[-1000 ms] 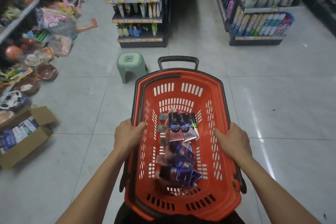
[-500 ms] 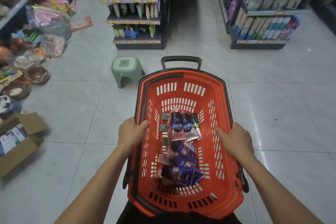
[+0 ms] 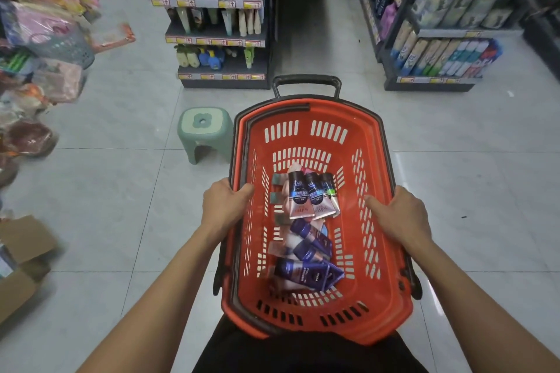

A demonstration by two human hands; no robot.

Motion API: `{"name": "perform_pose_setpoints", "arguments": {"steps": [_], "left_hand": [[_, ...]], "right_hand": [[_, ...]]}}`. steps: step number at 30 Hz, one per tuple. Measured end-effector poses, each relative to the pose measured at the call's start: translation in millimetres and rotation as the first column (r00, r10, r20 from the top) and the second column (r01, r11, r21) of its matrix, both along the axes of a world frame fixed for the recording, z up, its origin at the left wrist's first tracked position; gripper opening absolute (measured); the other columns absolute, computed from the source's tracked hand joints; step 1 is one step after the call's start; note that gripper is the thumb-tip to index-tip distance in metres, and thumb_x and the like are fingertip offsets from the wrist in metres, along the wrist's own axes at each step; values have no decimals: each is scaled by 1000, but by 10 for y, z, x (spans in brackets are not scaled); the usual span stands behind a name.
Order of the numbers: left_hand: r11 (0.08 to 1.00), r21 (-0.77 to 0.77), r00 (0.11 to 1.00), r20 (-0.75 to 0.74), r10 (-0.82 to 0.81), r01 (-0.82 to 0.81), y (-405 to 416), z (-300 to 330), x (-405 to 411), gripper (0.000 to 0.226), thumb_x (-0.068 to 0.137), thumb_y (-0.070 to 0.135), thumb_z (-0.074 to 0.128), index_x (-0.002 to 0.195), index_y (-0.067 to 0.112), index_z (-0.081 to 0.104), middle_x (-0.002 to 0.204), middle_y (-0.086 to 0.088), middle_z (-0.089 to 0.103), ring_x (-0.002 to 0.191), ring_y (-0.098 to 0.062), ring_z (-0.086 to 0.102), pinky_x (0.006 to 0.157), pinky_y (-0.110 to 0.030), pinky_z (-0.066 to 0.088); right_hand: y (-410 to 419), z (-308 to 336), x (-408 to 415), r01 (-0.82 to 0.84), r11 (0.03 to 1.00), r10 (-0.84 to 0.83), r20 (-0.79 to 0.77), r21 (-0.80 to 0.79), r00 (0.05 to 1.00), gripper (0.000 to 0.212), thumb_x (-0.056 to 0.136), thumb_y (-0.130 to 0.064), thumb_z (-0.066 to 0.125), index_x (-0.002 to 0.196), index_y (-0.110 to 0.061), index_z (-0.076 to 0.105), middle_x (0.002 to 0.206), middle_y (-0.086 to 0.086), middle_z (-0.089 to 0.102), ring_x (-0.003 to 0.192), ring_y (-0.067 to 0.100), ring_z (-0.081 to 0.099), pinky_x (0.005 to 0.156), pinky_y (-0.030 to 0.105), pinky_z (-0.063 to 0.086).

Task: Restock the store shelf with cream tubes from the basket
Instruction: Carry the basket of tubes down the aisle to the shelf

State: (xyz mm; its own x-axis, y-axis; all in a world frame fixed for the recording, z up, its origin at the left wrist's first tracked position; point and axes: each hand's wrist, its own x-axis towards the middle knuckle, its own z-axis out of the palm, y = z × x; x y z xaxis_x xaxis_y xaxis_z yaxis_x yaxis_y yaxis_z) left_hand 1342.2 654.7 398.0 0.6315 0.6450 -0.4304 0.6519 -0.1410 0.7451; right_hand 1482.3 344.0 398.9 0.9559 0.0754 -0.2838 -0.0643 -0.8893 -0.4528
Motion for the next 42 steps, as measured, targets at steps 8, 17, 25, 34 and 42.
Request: {"name": "perform_pose_setpoints", "arguments": {"steps": [8, 17, 25, 34, 42], "left_hand": [[999, 35, 999, 31, -34, 33, 630, 31, 535, 27, 96, 53, 67, 98, 26, 61, 91, 2, 78, 75, -19, 79, 82, -45, 66], [997, 67, 999, -25, -41, 43, 965, 0, 1302, 33, 95, 53, 68, 98, 21, 60, 87, 1, 78, 72, -18, 78, 80, -44, 66], [998, 61, 997, -73, -1, 6, 1117, -59, 2364, 37, 94, 49, 68, 102, 13, 66, 81, 1, 79, 67, -16, 78, 76, -44, 67], [997, 78, 994, -103, 35, -27, 1043, -7, 3756, 45, 92, 55, 68, 103, 11, 63, 82, 0, 79, 67, -17, 79, 76, -46, 67], [984, 170, 992, -112, 64, -44, 1096, -1, 4542, 44, 95, 55, 67, 100, 12, 59, 83, 0, 77, 68, -18, 78, 76, -44, 66]], "right_hand": [[602, -31, 545, 20, 1000, -21, 35, 5, 999, 65, 90, -68, 60, 126, -14, 58, 116, 8, 72, 86, 28, 71, 79, 43, 58], [921, -133, 1198, 56, 997, -56, -5, 50, 998, 62, 91, -66, 60, 126, -15, 57, 112, 6, 72, 77, 21, 66, 71, 36, 53], [1110, -275, 2335, 31, 996, -27, -51, 80, 998, 55, 91, -65, 61, 118, -17, 59, 104, 3, 72, 76, 21, 70, 68, 33, 54], [1092, -225, 3874, -8, 995, 14, -65, 95, 998, 48, 92, -61, 65, 111, -17, 59, 99, 3, 71, 76, 21, 68, 67, 33, 55], [1184, -227, 4752, -37, 992, 47, -80, 122, 996, 48, 91, -58, 66, 111, -15, 60, 98, 3, 71, 75, 20, 68, 70, 34, 57]]}}
